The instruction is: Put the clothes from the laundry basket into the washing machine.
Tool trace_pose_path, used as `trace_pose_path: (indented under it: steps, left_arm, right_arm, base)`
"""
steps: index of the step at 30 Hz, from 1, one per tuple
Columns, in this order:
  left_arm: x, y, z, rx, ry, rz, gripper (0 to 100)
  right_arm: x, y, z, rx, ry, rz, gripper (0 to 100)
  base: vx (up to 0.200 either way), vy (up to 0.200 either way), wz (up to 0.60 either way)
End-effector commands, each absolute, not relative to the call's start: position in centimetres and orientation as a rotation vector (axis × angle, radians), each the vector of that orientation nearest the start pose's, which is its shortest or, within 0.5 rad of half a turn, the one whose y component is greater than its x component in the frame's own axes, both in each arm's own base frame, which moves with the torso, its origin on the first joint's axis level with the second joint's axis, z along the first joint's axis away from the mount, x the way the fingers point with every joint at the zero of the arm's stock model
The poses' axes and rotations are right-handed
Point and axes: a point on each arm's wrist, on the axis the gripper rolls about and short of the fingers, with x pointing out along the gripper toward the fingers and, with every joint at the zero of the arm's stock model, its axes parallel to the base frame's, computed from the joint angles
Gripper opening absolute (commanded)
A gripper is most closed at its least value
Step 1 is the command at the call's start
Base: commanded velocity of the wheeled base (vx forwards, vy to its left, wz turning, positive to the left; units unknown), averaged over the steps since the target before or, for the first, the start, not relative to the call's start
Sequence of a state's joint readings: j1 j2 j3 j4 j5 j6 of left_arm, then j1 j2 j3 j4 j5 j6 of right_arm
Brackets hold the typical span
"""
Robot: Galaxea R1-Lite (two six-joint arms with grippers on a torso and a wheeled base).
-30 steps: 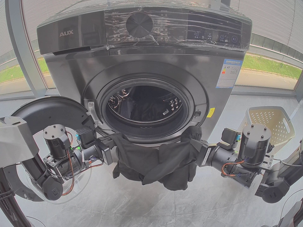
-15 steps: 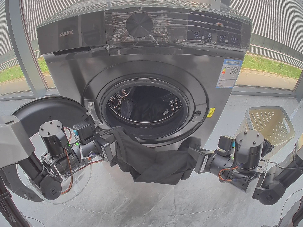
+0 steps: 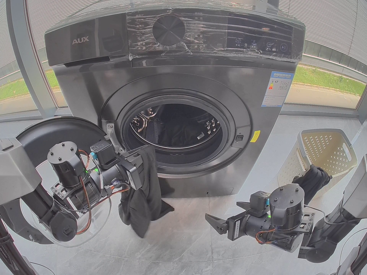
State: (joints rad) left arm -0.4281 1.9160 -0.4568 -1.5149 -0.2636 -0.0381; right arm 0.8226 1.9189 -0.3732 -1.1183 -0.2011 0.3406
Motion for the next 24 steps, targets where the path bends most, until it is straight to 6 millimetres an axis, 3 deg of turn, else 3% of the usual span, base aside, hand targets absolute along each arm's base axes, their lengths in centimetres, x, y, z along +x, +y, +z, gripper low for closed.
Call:
trace_pose_path:
  steps: [1, 11, 24]
  left_arm:
    - [26.7, -13.2, 12.2, -0.042, -0.04, -0.696, 0]
    - [26.7, -13.6, 12.3, -0.043, -0.046, -0.69, 0]
    - [26.7, -13.8, 12.2, -0.045, -0.045, -0.684, 0]
  right_arm:
    - [19.2, 21.5, 5.6, 0.106, 0.48, 0.592, 100]
    - [20.6, 23.3, 4.6, 0.095, 0.384, 0.674, 100]
    - [21.2, 25.0, 5.0, 0.126, 0.313, 0.712, 100]
  base:
    - [0.0, 0.0, 0.0]
    - [0.0, 0.0, 0.0]
    - [0.0, 0.0, 0.0]
